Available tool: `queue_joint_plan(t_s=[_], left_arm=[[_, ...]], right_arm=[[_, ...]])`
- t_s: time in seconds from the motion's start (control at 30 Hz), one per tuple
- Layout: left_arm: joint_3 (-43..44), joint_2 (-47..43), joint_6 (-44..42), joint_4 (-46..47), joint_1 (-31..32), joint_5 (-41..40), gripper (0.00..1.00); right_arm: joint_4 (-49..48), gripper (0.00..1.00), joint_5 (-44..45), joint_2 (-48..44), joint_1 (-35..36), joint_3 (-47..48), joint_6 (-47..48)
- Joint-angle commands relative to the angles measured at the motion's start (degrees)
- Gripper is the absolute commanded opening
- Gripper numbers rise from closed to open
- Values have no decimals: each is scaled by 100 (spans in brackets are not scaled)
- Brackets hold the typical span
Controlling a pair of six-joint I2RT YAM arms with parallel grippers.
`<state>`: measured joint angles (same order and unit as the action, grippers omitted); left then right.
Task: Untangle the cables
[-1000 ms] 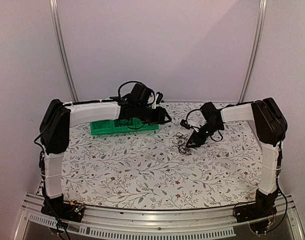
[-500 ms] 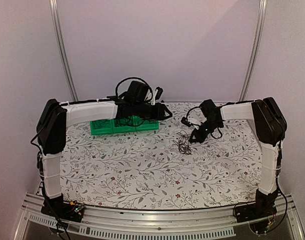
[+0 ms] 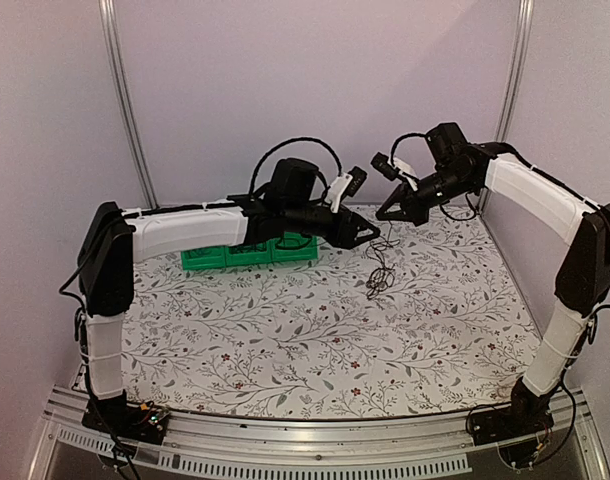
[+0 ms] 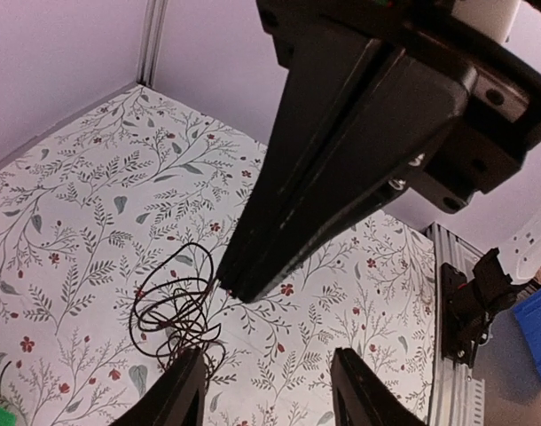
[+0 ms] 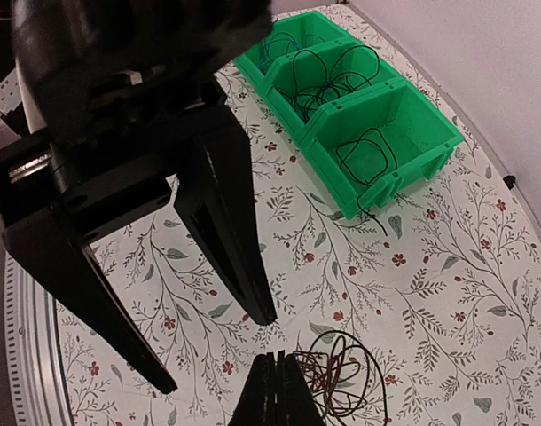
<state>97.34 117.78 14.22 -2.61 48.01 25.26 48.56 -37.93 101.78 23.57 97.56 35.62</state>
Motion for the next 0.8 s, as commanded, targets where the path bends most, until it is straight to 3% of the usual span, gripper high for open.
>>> queue_joint_plan(t_s=[0.0,0.27,0.37,0.6,0.67,0.77], left_arm=[[-12,5,-462,741,113,204,52],[266,279,-285,1527,300,-262,52],[165,272,-88,1956,304,-267,48],[6,195,38,2085,280,-190,4],[-124,105,113,2161,278,-272,0],[-304,-25,363,2354,223,-374,0]], right_arm=[[677,0,-749,53,18,543,154],[596,0,-1626,71,7,1243,-313],[414,0,-1739,38,-25,1272,-570],[267,0,-1850,27,-151,1203,-783],[99,0,-1818,-3,-261,1118,-925],[-376,31,-1825,-109,-628,786,-1258]])
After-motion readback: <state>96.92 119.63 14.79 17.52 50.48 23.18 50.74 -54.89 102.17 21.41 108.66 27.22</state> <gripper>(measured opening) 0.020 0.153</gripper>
